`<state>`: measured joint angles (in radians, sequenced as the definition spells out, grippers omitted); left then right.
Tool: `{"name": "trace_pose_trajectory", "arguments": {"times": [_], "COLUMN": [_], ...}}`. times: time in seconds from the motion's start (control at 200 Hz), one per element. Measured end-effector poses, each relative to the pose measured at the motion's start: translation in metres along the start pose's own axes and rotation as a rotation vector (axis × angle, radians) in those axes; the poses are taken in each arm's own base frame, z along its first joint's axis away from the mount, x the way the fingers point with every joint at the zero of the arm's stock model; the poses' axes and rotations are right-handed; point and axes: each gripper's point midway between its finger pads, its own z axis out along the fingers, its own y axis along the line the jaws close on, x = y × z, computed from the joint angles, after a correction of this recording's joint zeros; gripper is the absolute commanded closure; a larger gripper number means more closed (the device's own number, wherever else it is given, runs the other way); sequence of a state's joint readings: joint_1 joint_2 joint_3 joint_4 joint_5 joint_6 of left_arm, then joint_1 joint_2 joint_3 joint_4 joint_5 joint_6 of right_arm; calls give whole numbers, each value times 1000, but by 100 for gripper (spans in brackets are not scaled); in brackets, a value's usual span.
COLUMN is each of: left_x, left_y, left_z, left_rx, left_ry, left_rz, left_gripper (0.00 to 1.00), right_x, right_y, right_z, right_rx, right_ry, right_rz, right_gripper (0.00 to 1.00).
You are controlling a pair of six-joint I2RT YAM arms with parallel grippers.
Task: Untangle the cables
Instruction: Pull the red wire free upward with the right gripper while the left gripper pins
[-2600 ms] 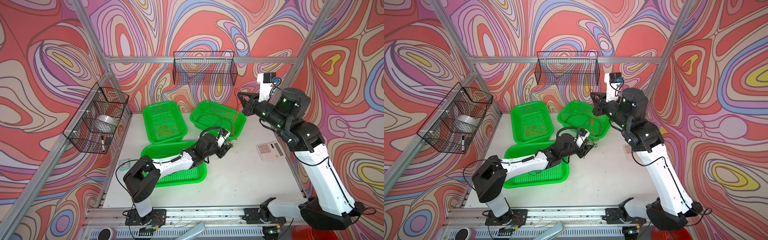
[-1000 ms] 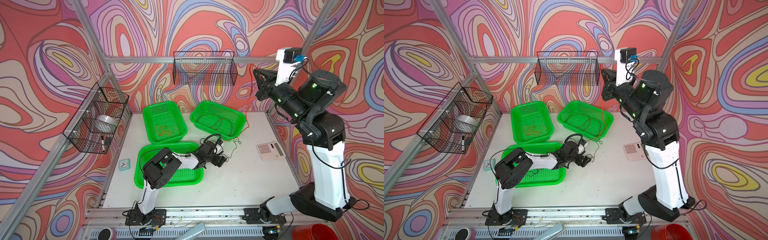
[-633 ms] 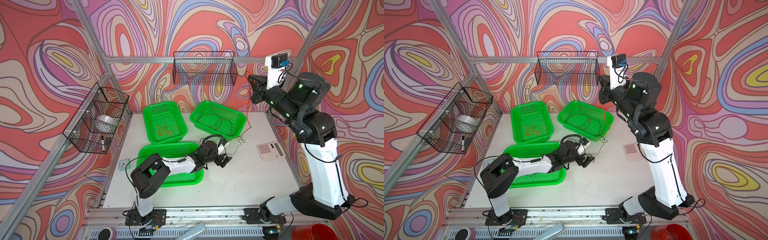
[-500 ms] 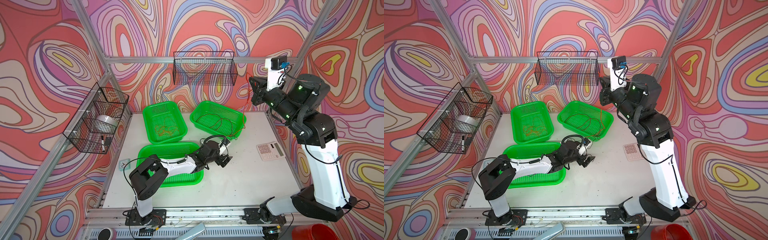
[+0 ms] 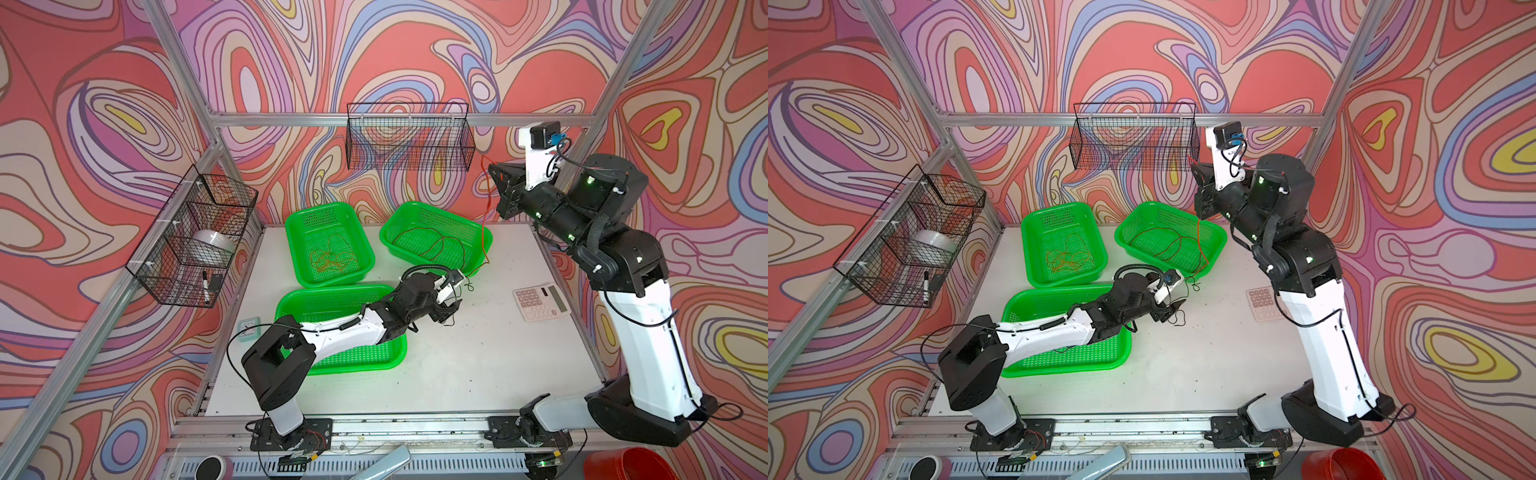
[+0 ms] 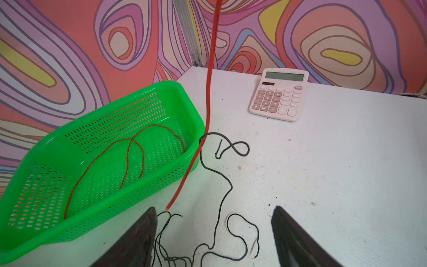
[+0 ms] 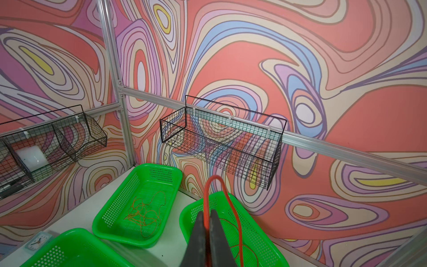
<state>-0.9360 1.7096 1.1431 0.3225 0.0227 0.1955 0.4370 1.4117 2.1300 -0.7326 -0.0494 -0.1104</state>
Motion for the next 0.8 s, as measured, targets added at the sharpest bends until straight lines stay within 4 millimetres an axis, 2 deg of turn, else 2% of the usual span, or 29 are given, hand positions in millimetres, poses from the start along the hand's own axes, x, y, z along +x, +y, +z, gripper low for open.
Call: {"name": "trace_pose_trajectory", "arguments": {"times": [0.215, 0.32, 0.416, 0.511, 0.611, 0.686, 0.801], "left_x": [-52, -62, -62, -57, -41, -22, 13], "left_y": [-3, -3, -1, 2, 5, 10, 18], "left_z": [12, 20, 32, 46, 57, 64, 70], "left_rx": [51, 56, 46, 28, 25, 20, 10], "left_ry": [-128, -157, -157, -143, -112, -76, -10], "left_rz": [-17, -31, -36, -39, -54, -81, -120], "left_gripper": [3, 3, 13, 27, 44, 57, 65], "right_x": [3, 3, -1, -6, -13, -24, -48], "right_y": [9, 13, 16, 17, 18, 17, 15], "right_z": [-2, -9, -16, -22, -26, -30, -43], "right_rx": [-52, -73, -86, -96, -99, -96, -89], "right_ry": [3, -1, -14, -32, -50, -75, -140], "right_rz": [12, 20, 28, 37, 47, 50, 50], "right_gripper": [100, 100, 100, 100, 100, 100, 100]}}
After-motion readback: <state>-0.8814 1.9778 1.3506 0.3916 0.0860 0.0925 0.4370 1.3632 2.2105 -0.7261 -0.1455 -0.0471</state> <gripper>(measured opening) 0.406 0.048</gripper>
